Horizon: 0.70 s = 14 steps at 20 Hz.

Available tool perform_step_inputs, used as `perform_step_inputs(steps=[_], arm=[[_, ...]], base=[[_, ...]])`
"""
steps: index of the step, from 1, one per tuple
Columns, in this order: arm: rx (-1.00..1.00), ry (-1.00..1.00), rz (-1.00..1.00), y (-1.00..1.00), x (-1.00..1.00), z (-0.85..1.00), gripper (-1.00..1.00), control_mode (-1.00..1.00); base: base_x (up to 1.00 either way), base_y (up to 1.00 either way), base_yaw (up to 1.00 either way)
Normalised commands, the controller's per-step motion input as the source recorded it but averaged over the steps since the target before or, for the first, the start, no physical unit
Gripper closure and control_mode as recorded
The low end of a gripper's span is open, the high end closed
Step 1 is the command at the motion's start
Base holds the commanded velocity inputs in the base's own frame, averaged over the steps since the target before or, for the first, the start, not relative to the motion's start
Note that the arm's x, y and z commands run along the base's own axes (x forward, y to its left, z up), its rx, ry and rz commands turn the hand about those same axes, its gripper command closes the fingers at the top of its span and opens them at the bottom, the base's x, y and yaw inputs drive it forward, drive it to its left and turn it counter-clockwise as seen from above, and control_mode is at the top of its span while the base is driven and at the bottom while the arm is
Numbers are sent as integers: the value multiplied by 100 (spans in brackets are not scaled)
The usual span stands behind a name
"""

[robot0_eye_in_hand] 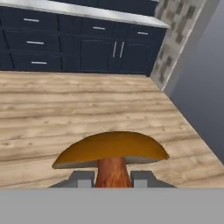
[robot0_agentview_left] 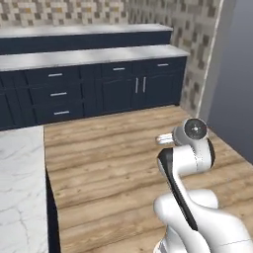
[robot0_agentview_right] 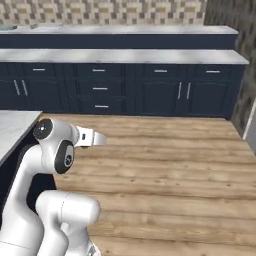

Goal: Place the cold items (mushroom and broccoli) from the fridge in one tupperware on the dining counter. Place the warm items (kebab skewer and hot dog) in the stove area in another tupperware.

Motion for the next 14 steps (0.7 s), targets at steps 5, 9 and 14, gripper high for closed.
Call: perform_step_inputs(steps=[5,9,14], arm=[[0,0,0,0,0,0,100,100],[0,0,0,0,0,0,100,100],[0,0,0,0,0,0,100,100]], base=[[100,0,37],[100,0,25],[100,0,17]])
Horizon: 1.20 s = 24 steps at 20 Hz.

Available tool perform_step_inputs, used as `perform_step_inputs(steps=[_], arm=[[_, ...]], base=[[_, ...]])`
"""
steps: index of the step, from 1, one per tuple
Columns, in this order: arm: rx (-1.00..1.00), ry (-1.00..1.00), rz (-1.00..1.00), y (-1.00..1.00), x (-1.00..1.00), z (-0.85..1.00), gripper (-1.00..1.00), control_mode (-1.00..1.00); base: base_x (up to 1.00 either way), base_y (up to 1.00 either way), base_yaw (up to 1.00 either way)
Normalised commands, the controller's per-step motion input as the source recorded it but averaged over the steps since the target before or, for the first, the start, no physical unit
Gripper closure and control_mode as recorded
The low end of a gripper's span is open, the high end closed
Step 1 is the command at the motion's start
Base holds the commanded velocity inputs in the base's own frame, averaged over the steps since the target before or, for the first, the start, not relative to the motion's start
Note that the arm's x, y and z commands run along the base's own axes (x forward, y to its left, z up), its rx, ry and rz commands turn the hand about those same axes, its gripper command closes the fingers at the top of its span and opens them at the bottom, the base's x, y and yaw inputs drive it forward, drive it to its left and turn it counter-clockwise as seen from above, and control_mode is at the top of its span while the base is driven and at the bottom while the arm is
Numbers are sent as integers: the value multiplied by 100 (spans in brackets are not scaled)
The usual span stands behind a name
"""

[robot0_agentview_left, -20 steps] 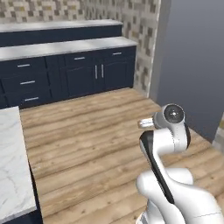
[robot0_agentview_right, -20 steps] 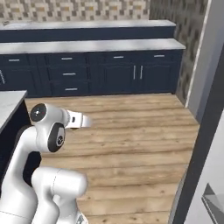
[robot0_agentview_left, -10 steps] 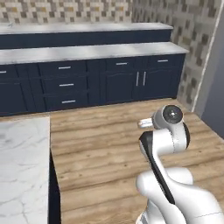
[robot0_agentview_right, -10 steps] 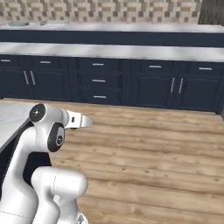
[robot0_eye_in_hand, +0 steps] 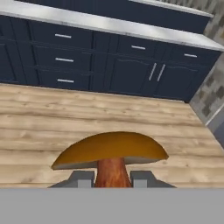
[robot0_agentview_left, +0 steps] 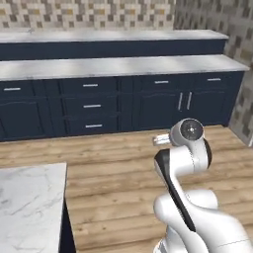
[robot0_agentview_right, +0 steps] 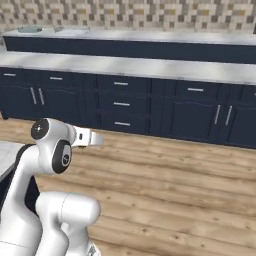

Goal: Place the cold items (mushroom and broccoli) from the fridge in one tupperware on the dining counter. Place the warm items (kebab skewer and hot dog) in the stove area in another tupperware.

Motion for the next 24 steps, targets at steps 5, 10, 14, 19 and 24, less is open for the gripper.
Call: perform_step_inputs(steps=[5,10,14,19,24], arm=[[0,0,0,0,0,0,100,100],[0,0,0,0,0,0,100,100],[0,0,0,0,0,0,100,100],[0,0,0,0,0,0,100,100],[0,0,0,0,0,0,100,100]], base=[[100,1,13],[100,21,11],[100,43,8],[100,56,5],[100,61,4]])
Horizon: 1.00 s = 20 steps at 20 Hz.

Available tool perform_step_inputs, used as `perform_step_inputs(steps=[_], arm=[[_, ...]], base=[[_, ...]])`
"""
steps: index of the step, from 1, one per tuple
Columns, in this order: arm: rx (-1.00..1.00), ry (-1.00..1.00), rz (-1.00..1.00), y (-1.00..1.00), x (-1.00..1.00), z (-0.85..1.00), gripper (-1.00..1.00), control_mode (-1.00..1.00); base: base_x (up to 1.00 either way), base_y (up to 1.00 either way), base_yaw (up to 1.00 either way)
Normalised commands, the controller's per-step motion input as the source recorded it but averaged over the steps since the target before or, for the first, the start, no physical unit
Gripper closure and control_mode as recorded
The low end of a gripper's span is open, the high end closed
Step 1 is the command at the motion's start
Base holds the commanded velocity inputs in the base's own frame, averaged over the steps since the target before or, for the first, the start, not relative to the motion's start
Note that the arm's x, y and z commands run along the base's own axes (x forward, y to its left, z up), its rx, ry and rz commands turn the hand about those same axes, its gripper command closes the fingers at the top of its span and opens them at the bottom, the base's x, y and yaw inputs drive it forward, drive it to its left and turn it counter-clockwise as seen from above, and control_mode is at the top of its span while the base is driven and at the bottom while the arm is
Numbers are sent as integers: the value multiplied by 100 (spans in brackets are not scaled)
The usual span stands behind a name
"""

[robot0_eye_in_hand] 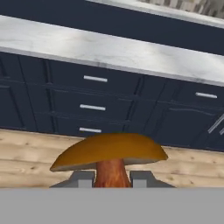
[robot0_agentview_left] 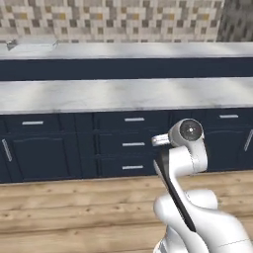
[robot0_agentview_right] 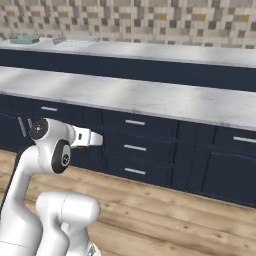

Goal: Place the cold items (mushroom and broccoli) from the fridge in one tupperware on the dining counter. Place the warm items (kebab skewer and hot dog) in the stove area in another tupperware.

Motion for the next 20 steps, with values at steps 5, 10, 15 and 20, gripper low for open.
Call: perform_step_inputs(steps=[5,10,15,20], arm=[[0,0,0,0,0,0,100,100],[0,0,0,0,0,0,100,100],[0,0,0,0,0,0,100,100],[0,0,0,0,0,0,100,100]], base=[[100,59,6],[100,89,2],[99,100,0],[44,100,-17]])
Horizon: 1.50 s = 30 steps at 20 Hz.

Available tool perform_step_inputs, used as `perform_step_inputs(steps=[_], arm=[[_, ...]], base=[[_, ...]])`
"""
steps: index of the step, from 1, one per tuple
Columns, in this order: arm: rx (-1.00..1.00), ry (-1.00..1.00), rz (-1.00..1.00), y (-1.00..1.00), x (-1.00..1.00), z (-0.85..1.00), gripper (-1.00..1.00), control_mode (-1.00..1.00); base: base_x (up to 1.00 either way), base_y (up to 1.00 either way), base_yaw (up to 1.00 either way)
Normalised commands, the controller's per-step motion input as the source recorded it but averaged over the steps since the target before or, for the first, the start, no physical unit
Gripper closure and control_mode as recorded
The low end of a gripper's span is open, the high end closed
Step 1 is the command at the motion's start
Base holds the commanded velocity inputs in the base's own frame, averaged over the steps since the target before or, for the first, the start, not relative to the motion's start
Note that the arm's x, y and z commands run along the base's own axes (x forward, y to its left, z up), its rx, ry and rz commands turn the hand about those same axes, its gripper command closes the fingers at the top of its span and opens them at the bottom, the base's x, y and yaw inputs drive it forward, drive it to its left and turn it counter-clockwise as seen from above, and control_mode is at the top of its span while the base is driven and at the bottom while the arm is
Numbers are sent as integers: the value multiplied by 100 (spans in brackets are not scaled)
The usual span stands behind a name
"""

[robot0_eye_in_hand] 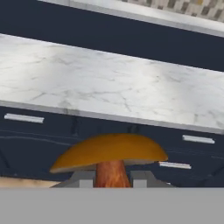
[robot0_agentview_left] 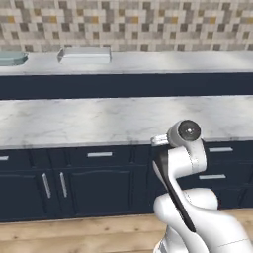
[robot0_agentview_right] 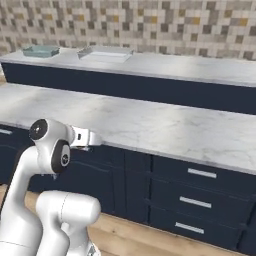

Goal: Place the cold items (mushroom and broccoli) from the fridge in one tupperware on the dining counter. Place the warm items (kebab skewer and hot dog) in the stove area in another tupperware.

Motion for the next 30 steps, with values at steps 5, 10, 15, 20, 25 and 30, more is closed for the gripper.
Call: perform_step_inputs(steps=[5,10,15,20,25,30], arm=[[0,0,0,0,0,0,100,100],[0,0,0,0,0,0,100,100],[0,0,0,0,0,0,100,100],[0,0,0,0,0,0,100,100],[0,0,0,0,0,0,100,100],[0,0,0,0,0,0,100,100]], base=[[1,100,-24],[-1,100,-22],[-4,100,-26],[-19,100,-29],[-41,100,-30],[-70,100,-32]])
